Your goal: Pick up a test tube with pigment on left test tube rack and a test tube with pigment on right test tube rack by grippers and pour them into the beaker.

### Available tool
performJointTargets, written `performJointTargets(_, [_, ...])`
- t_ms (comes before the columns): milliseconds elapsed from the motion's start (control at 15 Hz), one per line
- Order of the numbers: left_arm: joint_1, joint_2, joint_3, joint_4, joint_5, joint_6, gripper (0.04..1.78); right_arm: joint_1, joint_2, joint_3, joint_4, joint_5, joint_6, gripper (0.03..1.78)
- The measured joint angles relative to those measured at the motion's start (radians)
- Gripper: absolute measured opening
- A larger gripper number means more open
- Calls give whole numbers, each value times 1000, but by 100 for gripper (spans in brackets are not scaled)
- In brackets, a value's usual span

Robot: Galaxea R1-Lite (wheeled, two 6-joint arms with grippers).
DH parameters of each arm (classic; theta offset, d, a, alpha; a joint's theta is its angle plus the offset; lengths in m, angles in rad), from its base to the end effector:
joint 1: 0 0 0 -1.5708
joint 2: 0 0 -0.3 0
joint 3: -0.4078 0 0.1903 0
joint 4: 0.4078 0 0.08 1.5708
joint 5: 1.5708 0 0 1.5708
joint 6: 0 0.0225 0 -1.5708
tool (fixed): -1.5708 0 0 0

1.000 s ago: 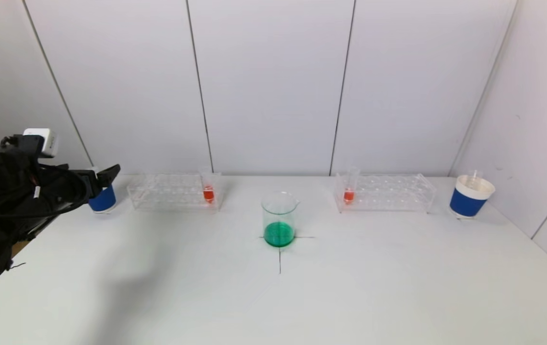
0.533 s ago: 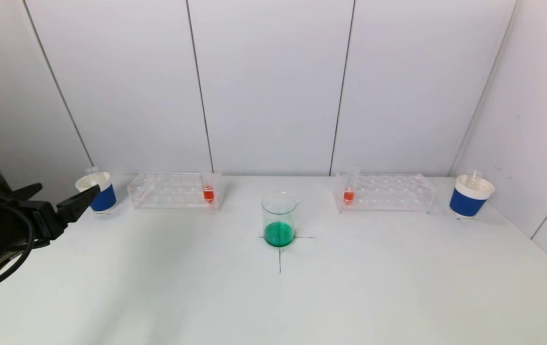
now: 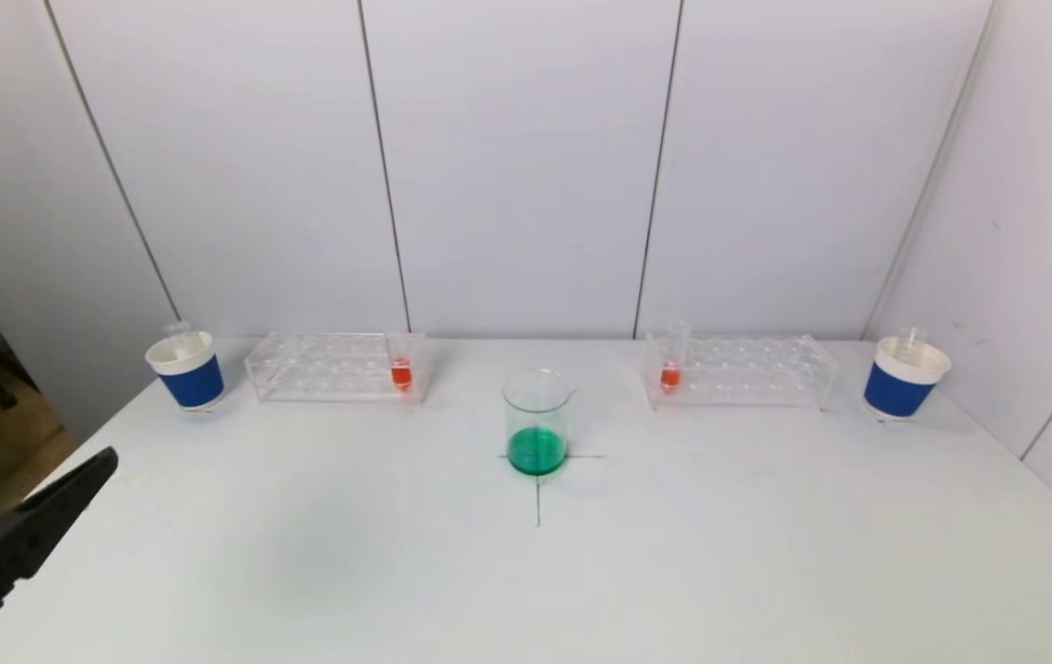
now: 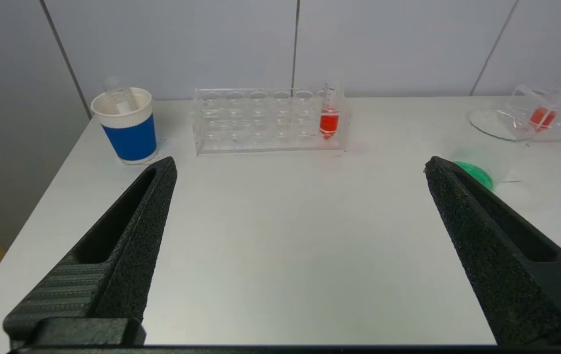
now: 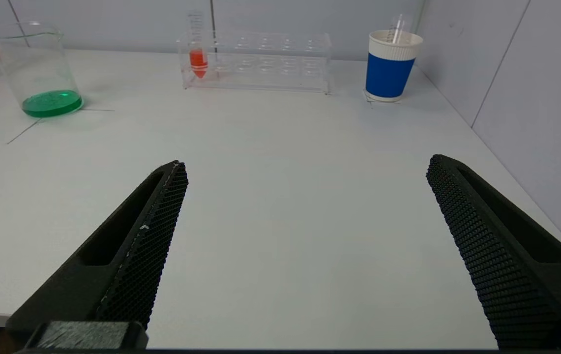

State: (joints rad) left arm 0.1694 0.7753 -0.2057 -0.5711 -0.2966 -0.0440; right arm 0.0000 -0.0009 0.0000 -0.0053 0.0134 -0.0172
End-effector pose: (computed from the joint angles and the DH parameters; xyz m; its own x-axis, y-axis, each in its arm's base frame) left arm 0.0751 0.0062 0.1795 0.9919 -0.1269 0.0014 0.1268 0.9910 -0.0435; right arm -0.0229 0.0003 0.0760 0.9999 0.0134 0.0062 -0.0133 0.9998 -0.0173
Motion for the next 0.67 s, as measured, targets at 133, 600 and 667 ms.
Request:
performJointTargets(133, [-33, -149, 4, 162, 39, 14, 176, 0, 0, 0, 0, 0, 0, 177])
performJointTargets(600, [-133, -517, 53, 536, 225, 134, 176, 0, 0, 0, 0, 0, 0, 177])
performJointTargets(667, [-140, -560, 78, 548, 254, 146, 176, 0, 0, 0, 0, 0, 0, 177])
